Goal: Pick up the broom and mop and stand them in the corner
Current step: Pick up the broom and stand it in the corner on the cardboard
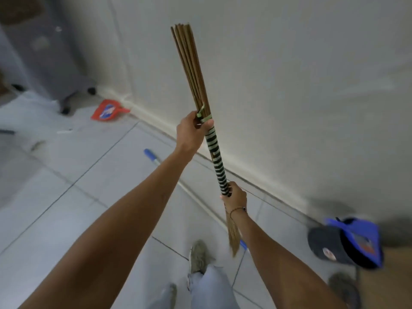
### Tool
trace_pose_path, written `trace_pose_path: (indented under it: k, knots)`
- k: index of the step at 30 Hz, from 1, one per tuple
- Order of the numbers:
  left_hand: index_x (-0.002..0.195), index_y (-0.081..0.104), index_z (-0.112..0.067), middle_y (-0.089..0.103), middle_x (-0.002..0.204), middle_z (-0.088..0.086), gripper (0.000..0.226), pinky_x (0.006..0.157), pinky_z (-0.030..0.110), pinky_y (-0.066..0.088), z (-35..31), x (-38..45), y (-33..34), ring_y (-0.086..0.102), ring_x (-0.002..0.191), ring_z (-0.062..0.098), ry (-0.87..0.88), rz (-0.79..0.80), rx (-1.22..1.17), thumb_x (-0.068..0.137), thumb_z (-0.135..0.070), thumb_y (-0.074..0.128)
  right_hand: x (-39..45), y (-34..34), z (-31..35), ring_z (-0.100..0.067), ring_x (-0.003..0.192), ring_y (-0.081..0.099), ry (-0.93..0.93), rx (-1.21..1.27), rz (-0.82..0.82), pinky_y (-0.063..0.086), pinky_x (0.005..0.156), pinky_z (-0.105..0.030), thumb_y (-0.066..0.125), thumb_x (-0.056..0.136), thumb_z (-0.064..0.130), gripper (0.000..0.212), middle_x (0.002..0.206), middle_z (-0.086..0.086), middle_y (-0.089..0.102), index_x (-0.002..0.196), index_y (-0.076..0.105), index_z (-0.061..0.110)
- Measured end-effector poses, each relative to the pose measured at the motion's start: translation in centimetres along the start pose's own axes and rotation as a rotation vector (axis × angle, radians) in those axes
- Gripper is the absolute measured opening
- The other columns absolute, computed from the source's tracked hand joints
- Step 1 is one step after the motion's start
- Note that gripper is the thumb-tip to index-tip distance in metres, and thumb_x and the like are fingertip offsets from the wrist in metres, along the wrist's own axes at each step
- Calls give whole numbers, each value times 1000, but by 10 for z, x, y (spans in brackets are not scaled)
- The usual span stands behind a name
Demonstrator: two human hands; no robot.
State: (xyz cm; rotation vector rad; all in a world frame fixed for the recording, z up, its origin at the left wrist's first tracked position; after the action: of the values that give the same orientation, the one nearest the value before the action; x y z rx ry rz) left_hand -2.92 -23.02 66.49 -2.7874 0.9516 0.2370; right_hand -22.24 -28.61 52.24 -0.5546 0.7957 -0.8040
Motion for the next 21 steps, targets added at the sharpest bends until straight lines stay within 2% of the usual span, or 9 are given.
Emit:
trace_pose_path:
  k: [2,4,7,11,15,19,21]
  knots:
    - [101,60,-16,70,104,13,26,86,50,57,-27,-36,41,67,98,27,28,187,-53,78,-25,68,-37,-40,-30,-30,96,66,65,89,-126,42,70,-22,66,79,7,34,101,-14,72,113,61,11]
    - [104,58,-13,67,108,17,23,87,51,56,-39,-61,72,64,103,31,33,321,-111,82,-14,65,-62,-59,-49,-30,100,65,86,132,-163,42,75,-21,65,80,5,40,107,-14,71,119,59,11]
    - [106,56,-8,62,104,18,26,87,53,53,-68,-140,139,61,104,35,85,594,-141,82,-2,63,-126,-105,-99,-30,102,63,198,216,-271,41,77,-22,66,79,8,34,108,-16,70,113,61,6]
    - [113,56,-1,65,104,18,34,84,51,56,-94,-238,218,64,105,36,194,826,-53,80,-3,65,-203,-149,-162,-33,103,62,330,278,-415,51,90,-38,68,77,14,30,107,-17,70,104,62,3]
    - [110,60,-6,69,108,20,33,85,51,57,-103,-358,297,67,100,31,295,1039,40,78,-9,69,-288,-190,-242,-33,101,62,466,361,-561,45,78,-31,68,77,19,27,103,-15,69,99,62,4]
    - [109,62,-5,71,107,18,35,92,48,54,-82,-468,370,68,99,28,337,1184,104,76,-13,71,-371,-214,-324,-27,85,62,587,423,-658,40,67,-29,69,76,20,16,81,-10,62,78,56,10]
    - [112,60,-1,70,110,22,37,94,52,52,-69,-525,406,67,95,28,303,1273,102,76,-10,69,-412,-227,-362,-26,89,63,624,450,-701,38,68,-27,70,77,16,16,88,-15,67,87,64,4]
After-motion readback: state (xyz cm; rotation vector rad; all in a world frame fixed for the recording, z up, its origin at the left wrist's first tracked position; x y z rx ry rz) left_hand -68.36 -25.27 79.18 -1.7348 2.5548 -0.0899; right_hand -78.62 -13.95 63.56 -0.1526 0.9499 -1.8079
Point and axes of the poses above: each hand's wrist, its own x-axis towards the middle knuckle, its own y-axis out of the palm, z = x × y, the point moved 4 cm from there along x, towards the middle knuckle
